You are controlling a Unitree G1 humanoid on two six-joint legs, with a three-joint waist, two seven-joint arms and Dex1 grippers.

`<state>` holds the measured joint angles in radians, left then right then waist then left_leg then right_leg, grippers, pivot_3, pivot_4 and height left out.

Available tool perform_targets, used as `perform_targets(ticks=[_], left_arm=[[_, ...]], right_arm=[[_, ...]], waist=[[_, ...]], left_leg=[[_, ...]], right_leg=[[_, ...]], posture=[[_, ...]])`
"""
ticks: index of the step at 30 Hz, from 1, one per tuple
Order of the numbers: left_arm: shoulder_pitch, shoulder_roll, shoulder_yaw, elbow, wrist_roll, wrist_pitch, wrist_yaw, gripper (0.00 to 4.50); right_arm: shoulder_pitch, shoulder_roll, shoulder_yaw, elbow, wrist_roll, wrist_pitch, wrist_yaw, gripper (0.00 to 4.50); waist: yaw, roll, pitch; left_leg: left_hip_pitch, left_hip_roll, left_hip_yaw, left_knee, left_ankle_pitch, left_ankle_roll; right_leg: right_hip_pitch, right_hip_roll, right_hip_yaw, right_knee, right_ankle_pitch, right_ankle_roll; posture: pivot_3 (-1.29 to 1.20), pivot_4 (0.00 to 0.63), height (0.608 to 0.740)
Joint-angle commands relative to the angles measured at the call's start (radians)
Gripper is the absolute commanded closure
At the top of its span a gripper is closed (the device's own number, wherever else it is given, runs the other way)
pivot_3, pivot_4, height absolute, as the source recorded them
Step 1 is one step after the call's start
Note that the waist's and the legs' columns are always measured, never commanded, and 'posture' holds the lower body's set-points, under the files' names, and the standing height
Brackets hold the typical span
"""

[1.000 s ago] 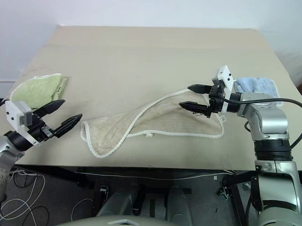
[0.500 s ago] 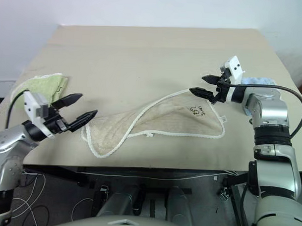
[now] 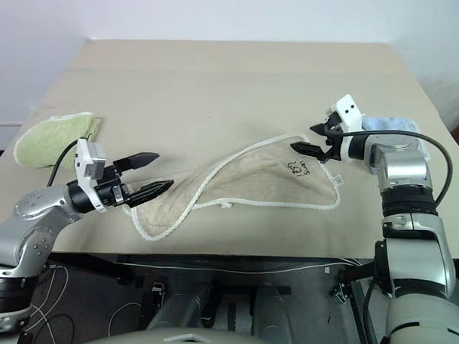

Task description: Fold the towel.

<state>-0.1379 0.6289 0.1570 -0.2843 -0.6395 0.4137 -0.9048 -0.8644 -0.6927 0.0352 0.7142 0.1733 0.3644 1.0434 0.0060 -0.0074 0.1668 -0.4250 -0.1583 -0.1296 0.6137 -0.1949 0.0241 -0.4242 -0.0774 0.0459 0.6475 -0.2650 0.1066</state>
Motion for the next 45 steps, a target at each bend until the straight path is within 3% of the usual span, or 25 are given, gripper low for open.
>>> perform_targets(ticks=[1,7,13,29,42,45], left_arm=[[-0.042,-0.003,-0.024,-0.025,0.003,0.016,0.01,0.03],[-0.083,-0.012,-0.055,-0.067,0.009,0.053,0.052,0.03],[-0.05,-0.012,-0.051,-0.106,0.02,0.053,0.074,0.03],[0.068,-0.019,-0.013,-0.086,0.053,-0.064,0.049,0.03],[0.09,-0.037,-0.013,-0.047,0.075,-0.131,0.042,0.03],[0.095,-0.043,-0.014,-0.056,0.08,-0.131,0.046,0.0]], right_arm=[[-0.133,0.019,-0.018,0.136,-0.025,-0.042,-0.025,0.0],[-0.286,0.08,0.03,0.395,-0.122,-0.114,-0.045,0.0],[-0.35,0.126,0.067,0.513,-0.211,-0.134,-0.091,0.0],[-0.401,0.24,0.057,0.601,-0.288,-0.056,-0.268,0.0],[-0.407,0.243,0.033,0.617,-0.311,-0.055,-0.388,0.0],[-0.406,0.246,0.028,0.617,-0.318,-0.069,-0.403,0.91]], waist=[[-0.003,0.0,0.0],[-0.019,0.0,0.0],[-0.022,0.001,0.0],[-0.023,0.001,0.001],[-0.024,0.001,0.0],[-0.024,0.001,0.0]], left_leg=[[0.0,0.0,0.0,0.0,0.0,0.0],[0.0,0.0,0.0,-0.001,0.001,-0.001],[0.0,0.0,0.0,-0.001,0.004,-0.003],[0.0,0.0,0.0,-0.001,0.003,-0.004],[0.001,0.0,0.0,-0.001,0.002,-0.003],[0.001,0.0,0.0,-0.001,0.002,-0.003]], right_leg=[[0.0,0.0,0.0,0.0,0.0,0.0],[-0.001,0.001,0.0,0.001,0.0,0.0],[-0.001,0.001,0.0,0.001,0.0,0.0],[-0.001,0.001,0.001,0.002,0.0,0.0],[-0.001,0.002,0.001,0.003,0.0,0.0],[-0.001,0.002,0.001,0.003,0.0,0.0]], posture=[[0.0,0.15,0.74],[0.0,0.15,0.74],[0.0,0.15,0.74],[0.0,0.15,0.74],[0.0,0.15,0.74],[0.0,0.15,0.74]])
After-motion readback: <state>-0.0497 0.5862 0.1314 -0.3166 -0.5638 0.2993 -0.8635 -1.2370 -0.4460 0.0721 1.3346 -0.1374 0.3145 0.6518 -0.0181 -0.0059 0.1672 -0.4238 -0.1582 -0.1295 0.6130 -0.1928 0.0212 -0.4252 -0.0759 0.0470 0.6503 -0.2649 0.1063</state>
